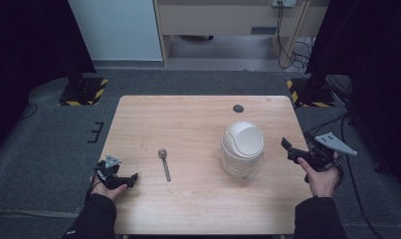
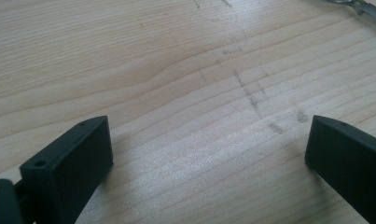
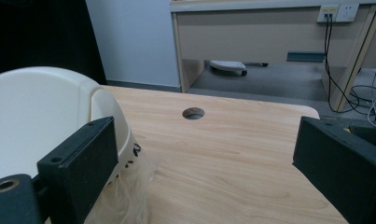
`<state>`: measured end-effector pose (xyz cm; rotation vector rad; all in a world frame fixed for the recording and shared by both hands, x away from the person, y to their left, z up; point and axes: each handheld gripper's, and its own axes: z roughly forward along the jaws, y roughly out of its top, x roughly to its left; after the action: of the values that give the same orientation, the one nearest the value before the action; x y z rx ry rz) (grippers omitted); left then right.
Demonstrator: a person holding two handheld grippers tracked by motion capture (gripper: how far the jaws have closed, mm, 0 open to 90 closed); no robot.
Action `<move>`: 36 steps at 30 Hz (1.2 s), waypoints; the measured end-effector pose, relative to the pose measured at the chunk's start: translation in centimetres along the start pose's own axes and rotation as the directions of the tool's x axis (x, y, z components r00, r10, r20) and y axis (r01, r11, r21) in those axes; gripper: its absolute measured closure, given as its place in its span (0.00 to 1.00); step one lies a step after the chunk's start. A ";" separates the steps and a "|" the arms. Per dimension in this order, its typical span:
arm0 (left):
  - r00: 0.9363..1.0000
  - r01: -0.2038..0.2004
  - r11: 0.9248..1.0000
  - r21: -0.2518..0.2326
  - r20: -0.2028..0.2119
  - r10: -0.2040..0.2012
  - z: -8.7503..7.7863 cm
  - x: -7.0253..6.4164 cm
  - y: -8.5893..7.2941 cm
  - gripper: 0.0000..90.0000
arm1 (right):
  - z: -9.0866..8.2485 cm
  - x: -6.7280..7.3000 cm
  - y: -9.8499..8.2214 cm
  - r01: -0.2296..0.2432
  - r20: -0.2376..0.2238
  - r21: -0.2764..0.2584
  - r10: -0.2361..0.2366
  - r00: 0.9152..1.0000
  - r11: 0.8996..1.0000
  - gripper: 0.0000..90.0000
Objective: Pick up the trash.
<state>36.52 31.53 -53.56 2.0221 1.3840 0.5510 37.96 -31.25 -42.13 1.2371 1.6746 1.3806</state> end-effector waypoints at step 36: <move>1.000 0.006 1.000 -0.005 -0.013 -0.006 0.0 -0.2 -0.1 0.00 | 3.2 5.5 2.6 0.051 -0.144 -0.006 -0.051 0.988 0.999 0.09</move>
<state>36.43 31.31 -53.63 2.0128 1.3949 0.5653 39.59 -24.95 -39.95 1.1081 1.7889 1.4708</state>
